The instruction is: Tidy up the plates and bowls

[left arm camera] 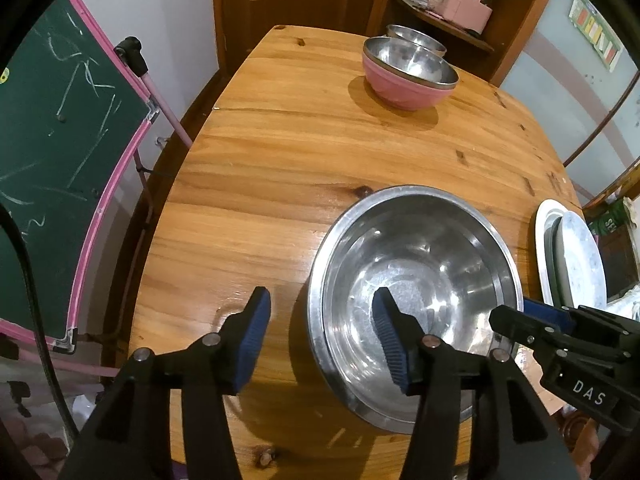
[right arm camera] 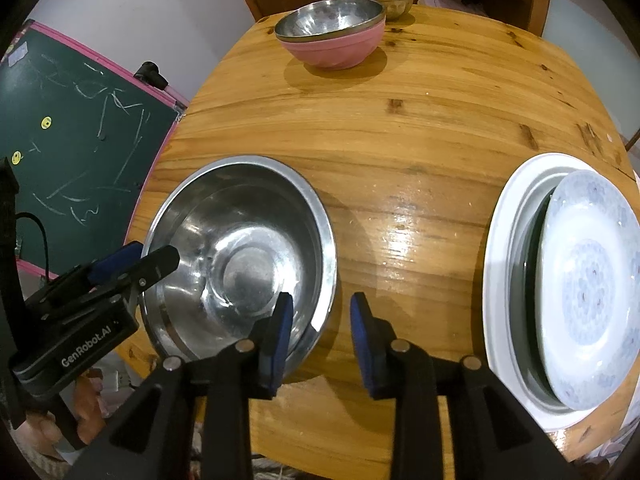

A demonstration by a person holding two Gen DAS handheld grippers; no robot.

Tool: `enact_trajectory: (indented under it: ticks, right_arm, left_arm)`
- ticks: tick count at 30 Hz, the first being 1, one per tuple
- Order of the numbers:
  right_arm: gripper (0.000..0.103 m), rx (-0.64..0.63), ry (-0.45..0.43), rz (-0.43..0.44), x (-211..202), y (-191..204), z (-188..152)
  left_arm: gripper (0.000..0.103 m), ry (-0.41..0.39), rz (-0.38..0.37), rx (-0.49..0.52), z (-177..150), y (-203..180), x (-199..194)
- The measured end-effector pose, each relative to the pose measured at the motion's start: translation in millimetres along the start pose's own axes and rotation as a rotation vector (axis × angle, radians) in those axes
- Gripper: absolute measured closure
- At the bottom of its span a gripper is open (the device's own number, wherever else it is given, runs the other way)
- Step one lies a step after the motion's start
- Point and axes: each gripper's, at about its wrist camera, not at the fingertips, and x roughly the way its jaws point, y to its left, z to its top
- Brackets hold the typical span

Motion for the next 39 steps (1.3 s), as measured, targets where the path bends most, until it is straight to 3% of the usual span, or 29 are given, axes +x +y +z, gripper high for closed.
enact_trajectory:
  ticks: [12, 21, 28, 39]
  right_arm:
    - [0.073, -0.005, -0.028, -0.013, -9, 2, 0]
    - [0.073, -0.010, -0.109, -0.019, -45, -1, 19]
    - [0.073, -0.006, -0.200, 0.006, -100, -11, 66]
    - [0.073, 0.016, -0.363, -0.002, -183, -30, 156]
  left_arm:
    - [0.031, -0.062, 0.033, 0.017, 6, 0, -19]
    - [0.024, -0.180, 0.005, 0.049, 47, 1, -69]
    - [0.024, -0.325, 0.048, 0.128, 108, -13, -123]
    - [0.024, -0.397, 0.022, 0.139, 191, -42, -150]
